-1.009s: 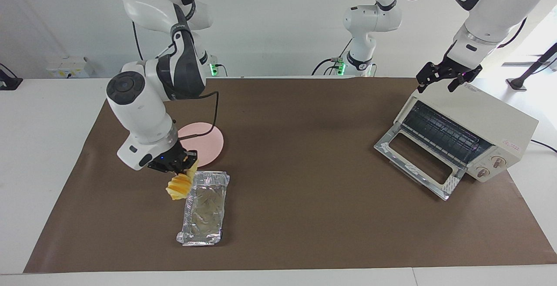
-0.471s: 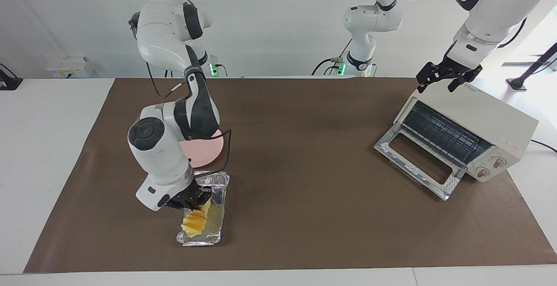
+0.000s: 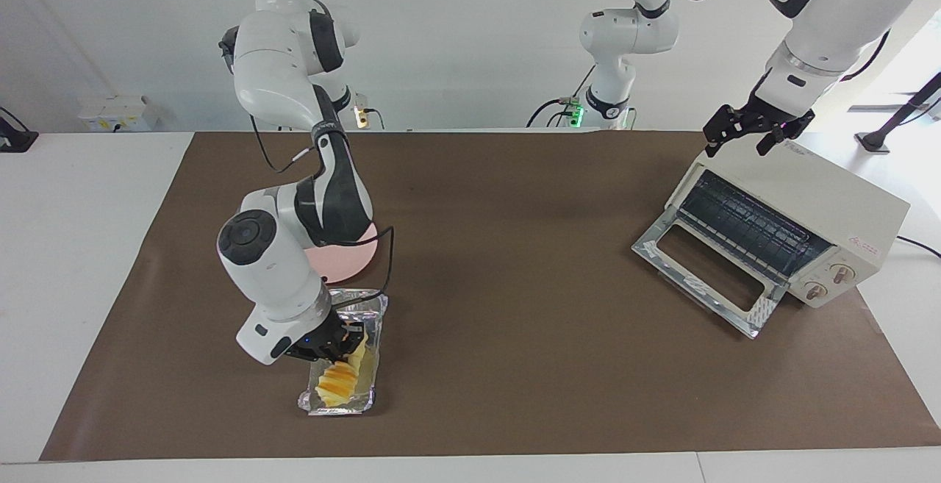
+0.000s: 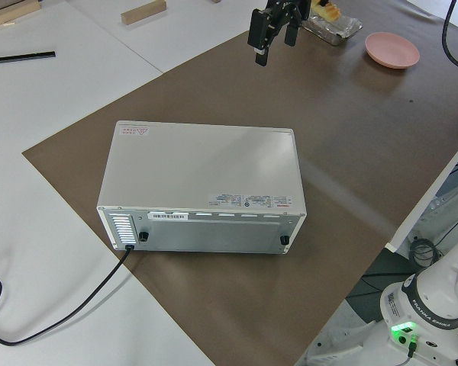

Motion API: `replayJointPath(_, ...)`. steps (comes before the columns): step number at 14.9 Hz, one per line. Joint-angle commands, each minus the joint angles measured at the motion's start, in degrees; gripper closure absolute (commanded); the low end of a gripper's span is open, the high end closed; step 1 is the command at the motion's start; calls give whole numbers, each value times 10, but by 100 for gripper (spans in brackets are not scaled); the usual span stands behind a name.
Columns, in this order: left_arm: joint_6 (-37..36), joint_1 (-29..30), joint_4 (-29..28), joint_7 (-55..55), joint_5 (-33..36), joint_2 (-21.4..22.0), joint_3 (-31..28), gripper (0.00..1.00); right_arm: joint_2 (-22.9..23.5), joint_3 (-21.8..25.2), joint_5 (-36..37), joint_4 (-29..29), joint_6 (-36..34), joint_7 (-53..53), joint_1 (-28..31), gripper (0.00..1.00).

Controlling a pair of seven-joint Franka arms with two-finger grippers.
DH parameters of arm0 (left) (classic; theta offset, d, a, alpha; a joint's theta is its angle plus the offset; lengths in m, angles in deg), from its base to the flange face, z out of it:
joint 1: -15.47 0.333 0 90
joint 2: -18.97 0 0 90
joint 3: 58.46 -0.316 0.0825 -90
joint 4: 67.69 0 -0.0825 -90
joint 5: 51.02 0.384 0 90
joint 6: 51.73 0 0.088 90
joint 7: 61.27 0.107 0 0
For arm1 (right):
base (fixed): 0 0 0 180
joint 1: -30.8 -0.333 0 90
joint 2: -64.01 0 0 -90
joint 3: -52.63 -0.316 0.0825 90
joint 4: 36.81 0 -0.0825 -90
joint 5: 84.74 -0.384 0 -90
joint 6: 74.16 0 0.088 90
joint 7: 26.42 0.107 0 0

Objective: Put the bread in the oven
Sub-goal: 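Lift the bread with the right gripper and carry it to the foil tray, then lower the bread into the foil tray and open the right gripper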

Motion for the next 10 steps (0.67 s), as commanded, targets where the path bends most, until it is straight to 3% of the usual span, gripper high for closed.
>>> replayJointPath(1, -8, -3, 2, -5, 7, 2, -3, 0, -26, -7, -13, 66, 32, -29, 1, 100)
replayJointPath(7, -7, -3, 2, -5, 7, 2, -3, 0, -72, -7, -7, 176, 81, -74, -1, 100)
replayJointPath(8, -8, -3, 2, -5, 7, 2, -3, 0, -75, -7, -8, 190, 97, -74, -2, 79)
replayJointPath(9, -7, -3, 2, -5, 7, 1, -3, 0, -77, -7, -8, 198, 107, -74, -2, 26)
replayJointPath(10, -7, -3, 2, -5, 7, 2, -3, 0, -79, -7, -8, 198, 106, -73, -2, 0)
